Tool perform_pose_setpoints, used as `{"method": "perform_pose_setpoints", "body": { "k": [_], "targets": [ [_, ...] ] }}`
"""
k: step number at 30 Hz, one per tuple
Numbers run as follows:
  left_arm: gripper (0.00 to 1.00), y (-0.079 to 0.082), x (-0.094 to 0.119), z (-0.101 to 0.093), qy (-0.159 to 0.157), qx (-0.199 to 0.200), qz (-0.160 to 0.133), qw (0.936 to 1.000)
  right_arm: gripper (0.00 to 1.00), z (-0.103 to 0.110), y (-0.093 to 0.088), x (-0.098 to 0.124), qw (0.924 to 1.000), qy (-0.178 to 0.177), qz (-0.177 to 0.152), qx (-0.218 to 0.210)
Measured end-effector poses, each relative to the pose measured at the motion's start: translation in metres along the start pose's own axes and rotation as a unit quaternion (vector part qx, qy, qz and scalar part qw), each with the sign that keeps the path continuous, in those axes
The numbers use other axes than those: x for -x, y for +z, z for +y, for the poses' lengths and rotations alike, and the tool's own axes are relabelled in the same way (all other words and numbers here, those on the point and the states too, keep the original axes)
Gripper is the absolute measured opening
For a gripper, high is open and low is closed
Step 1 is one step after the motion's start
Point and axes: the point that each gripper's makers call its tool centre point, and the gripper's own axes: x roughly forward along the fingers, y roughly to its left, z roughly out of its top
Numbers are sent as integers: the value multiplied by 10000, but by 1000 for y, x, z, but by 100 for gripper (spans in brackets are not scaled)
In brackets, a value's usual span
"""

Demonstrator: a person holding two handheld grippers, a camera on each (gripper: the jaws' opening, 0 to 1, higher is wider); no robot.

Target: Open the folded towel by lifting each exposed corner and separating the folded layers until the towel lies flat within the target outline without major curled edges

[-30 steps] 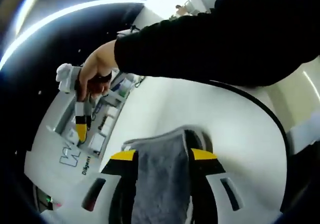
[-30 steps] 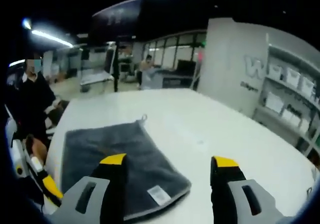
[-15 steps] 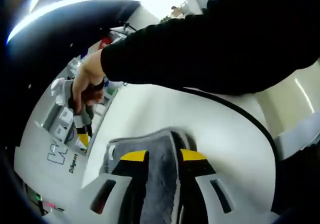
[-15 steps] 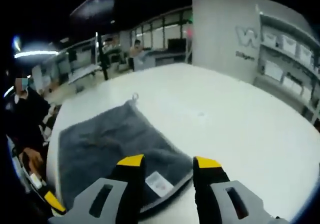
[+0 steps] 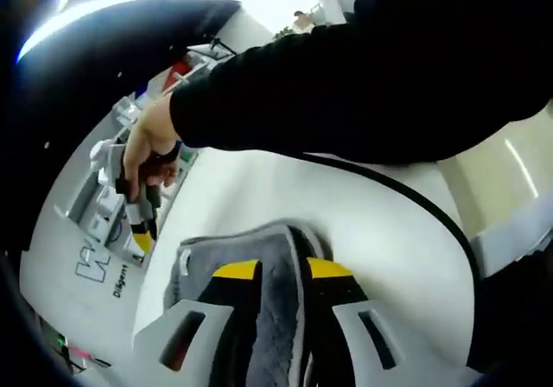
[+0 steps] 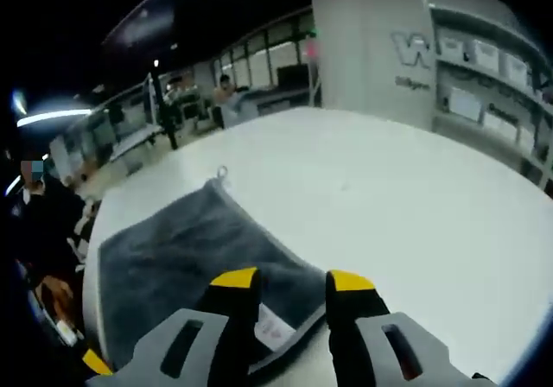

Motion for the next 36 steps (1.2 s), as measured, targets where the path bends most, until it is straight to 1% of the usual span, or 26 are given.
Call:
{"method": "perform_pose_setpoints", "body": {
  "k": [2, 4, 5, 6, 7, 8, 10, 12, 16, 18, 20, 22, 24, 26, 30, 31, 32, 34, 36],
  "targets": [
    [16, 0, -1, -1, -24, -6, 2, 10000, 28, -2, -3, -2, 10000, 14, 17, -52],
    [14, 0, 0, -3, -41, -28, 6, 10000, 26, -4, -3, -2, 9999, 3, -25, -134],
    [12, 0, 0, -3, -49, -30, 3, 10000, 26, -3, -5, -3, 9997, 110, -53, -189],
    [11, 1, 0, -3, -57, -24, 3, 10000, 26, 3, -7, -4, 9991, 311, -85, -282],
    [11, 1, 0, -3, -67, -15, 2, 10000, 26, 4, -9, -5, 9983, 422, -109, -390],
    [11, 1, 0, -3, -71, -10, 2, 10000, 26, 2, -11, -5, 9979, 457, -110, -452],
    [11, 1, -1, -3, -90, -6, 6, 10000, 25, 0, -14, -6, 9975, 461, -85, -529],
    [11, 0, -1, -4, -103, 0, 6, 9999, 23, 3, -15, -6, 9971, 493, -61, -573],
    [11, -1, -2, -5, -182, 41, 25, 9998, 23, 5, -12, -5, 9971, 497, -81, -563],
    [9, -2, -2, -6, -202, 41, 26, 9998, 23, 5, -14, -5, 9969, 505, -61, -599],
    [6, -1, -2, -7, -247, 76, 18, 9997, 21, 3, -19, -7, 9957, 544, -13, -749],
    [5, -1, -2, -7, -253, 76, 12, 9997, 19, -1, -26, -9, 9940, 520, 88, -953],
    [4, -1, -2, -5, -220, 63, 12, 9997, 17, -3, -29, -10, 9936, 542, 108, -983],
    [3, -1, -2, -4, -190, 57, 18, 9998, 18, -1, -29, -9, 9919, 639, 68, -1097],
    [3, -1, -3, -3, -193, 83, 22, 9998, 18, -3, -31, -10, 9908, 628, 66, -1196],
    [3, -1, -3, -4, -200, 86, 22, 9998, 18, 3, -35, -10, 9907, 641, 80, -1200],
    [3, -1, -3, -5, -211, 81, 24, 9997, 19, 6, -38, -10, 9906, 644, 92, -1207],
    [3, -2, -3, -6, -235, 71, 31, 9997, 19, 5, -44, -12, 9903, 608, 164, -1240],
    [3, -2, -4, -8, -249, 58, 35, 9997, 20, -1, -47, -14, 9898, 548, 213, -1299]
  ]
}}
